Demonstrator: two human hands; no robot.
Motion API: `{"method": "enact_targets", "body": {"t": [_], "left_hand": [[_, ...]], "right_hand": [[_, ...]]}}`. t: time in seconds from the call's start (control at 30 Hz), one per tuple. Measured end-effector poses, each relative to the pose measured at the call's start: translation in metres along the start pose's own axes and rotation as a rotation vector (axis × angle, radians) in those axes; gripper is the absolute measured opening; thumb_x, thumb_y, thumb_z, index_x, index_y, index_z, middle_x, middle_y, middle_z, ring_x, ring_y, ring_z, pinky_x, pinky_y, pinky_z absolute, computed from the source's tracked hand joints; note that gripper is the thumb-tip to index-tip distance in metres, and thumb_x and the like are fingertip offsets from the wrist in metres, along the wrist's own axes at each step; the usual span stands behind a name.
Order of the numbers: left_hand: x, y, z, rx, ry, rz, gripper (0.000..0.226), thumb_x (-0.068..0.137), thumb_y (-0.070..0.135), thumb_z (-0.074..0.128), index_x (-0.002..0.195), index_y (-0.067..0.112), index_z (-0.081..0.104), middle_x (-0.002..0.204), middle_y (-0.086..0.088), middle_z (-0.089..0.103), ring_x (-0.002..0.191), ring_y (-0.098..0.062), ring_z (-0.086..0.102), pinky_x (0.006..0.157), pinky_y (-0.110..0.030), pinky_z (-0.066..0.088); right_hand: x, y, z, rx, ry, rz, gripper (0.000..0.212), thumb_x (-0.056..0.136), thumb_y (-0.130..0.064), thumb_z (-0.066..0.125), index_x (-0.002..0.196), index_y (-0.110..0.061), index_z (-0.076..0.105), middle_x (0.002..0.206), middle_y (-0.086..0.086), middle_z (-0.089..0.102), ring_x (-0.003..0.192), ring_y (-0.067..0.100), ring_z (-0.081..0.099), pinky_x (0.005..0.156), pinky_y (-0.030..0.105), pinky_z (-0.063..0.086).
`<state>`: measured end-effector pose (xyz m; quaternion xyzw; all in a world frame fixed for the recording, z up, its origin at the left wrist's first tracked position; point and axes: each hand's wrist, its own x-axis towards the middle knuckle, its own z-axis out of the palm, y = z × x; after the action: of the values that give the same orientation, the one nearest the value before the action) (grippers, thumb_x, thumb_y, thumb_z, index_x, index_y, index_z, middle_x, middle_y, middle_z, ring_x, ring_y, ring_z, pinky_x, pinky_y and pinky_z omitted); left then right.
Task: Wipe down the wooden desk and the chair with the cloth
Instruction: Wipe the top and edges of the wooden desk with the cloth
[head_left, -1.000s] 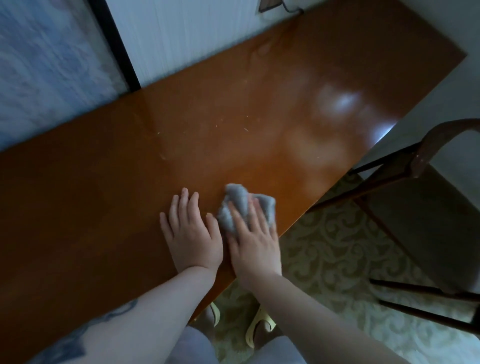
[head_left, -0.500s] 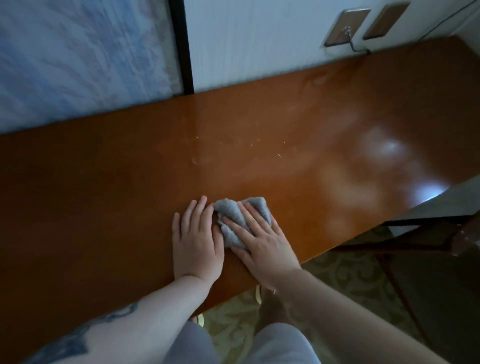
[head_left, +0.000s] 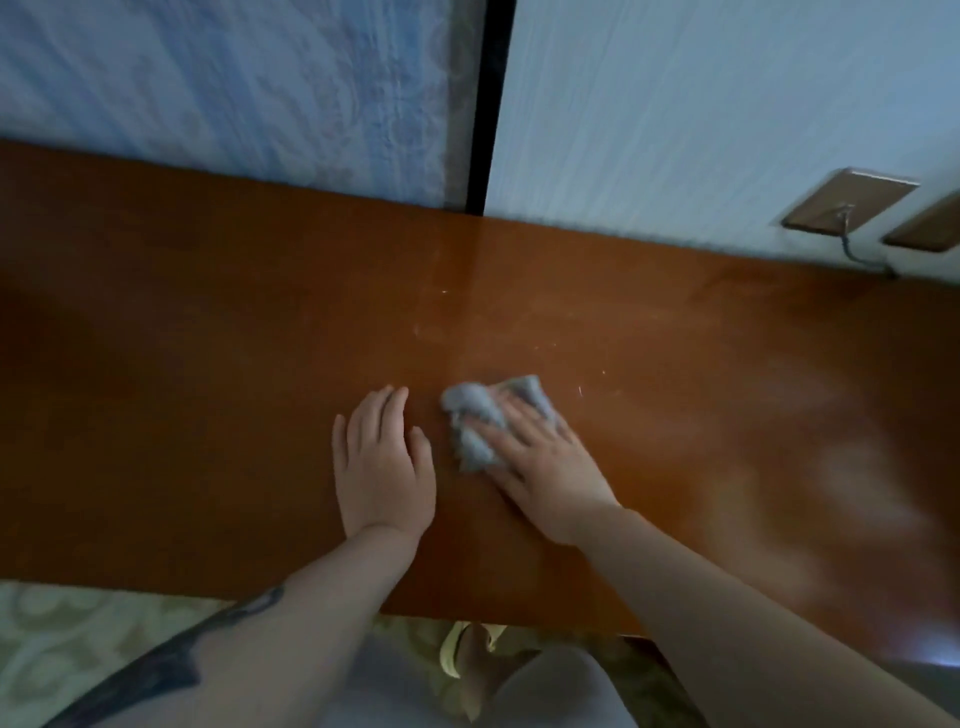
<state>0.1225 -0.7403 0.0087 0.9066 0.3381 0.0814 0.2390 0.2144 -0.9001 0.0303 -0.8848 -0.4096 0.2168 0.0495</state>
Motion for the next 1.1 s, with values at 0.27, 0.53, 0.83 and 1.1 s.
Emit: {"method": "enact_targets", "body": {"t": [0.27,0.53,0.83,1.1], "left_hand": [[0.008,-0.001,0.001,0.237,-0.04,-0.122,0.056,0.098,0.032,0.03,0.152,0.019,0.023,0.161,-0.001,0.015,0.149,-0.019,0.004,0.12,-0.045,-0.007],[0.01,0.002,-0.001,0.219,-0.067,-0.172,0.056,0.1,0.037,0.023,0.154,0.023,0.017,0.162,0.004,0.01,0.149,-0.016,-0.001,0.12,-0.045,-0.007],[0.011,-0.001,0.004,0.2,-0.035,-0.161,0.054,0.099,0.036,0.027,0.151,0.02,0.029,0.16,0.002,0.022,0.148,-0.017,0.009,0.121,-0.048,0.0],[0.009,-0.001,0.001,0.131,0.006,-0.144,0.063,0.098,0.045,0.01,0.149,0.015,0.032,0.158,-0.001,0.028,0.148,-0.016,0.012,0.121,-0.046,0.002]], "right_hand": [[0.008,-0.021,0.005,-0.069,-0.06,-0.265,0.054,0.103,-0.049,0.02,0.152,-0.043,-0.003,0.157,-0.013,-0.019,0.142,0.004,-0.027,0.115,0.036,-0.018],[0.036,-0.002,0.003,-0.03,0.157,0.007,0.054,0.102,-0.048,0.024,0.154,-0.04,0.014,0.163,-0.006,0.004,0.147,0.007,-0.007,0.12,0.038,0.0],[0.099,0.003,-0.034,-0.044,-0.024,-0.208,0.055,0.104,-0.044,0.029,0.153,-0.043,0.005,0.163,-0.01,-0.007,0.147,0.006,-0.015,0.121,0.038,-0.009],[0.064,-0.025,-0.022,-0.145,-0.162,-0.471,0.056,0.103,-0.044,0.026,0.154,-0.035,0.004,0.156,-0.013,-0.021,0.14,0.005,-0.028,0.111,0.036,-0.022]]}}
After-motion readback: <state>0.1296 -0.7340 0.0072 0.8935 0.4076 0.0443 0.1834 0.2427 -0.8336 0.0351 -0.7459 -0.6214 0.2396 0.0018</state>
